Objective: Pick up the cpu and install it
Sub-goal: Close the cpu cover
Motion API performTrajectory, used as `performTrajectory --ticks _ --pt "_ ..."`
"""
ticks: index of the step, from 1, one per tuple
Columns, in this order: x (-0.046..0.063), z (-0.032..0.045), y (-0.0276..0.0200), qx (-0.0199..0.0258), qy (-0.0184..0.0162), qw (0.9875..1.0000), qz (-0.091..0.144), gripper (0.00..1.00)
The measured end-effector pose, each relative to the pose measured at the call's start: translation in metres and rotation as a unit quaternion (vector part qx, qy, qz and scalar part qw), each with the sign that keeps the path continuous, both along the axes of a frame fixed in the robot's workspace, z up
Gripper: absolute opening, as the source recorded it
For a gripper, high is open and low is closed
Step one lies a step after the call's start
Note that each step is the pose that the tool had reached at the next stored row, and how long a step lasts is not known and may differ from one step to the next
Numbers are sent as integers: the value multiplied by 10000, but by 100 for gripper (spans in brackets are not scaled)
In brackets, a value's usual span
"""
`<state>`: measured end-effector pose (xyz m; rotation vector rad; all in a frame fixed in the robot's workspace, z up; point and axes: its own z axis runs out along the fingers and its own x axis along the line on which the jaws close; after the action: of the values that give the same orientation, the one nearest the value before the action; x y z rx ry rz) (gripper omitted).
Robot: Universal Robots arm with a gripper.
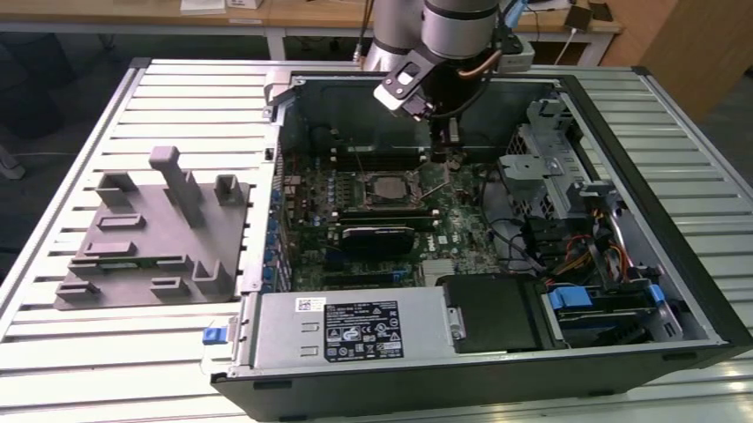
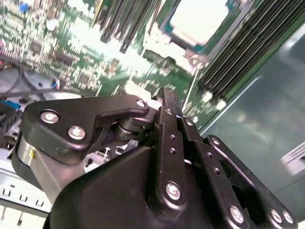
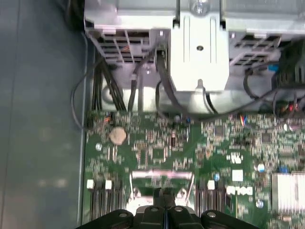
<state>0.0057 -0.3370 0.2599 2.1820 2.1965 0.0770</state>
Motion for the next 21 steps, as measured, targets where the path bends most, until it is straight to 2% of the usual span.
performTrajectory --ticks 9,16,21 --pt "278 0 0 0 3 10000 0 11" --pt "344 -43 0 0 11 10000 0 11" --pt "368 -120 0 0 59 10000 0 11"
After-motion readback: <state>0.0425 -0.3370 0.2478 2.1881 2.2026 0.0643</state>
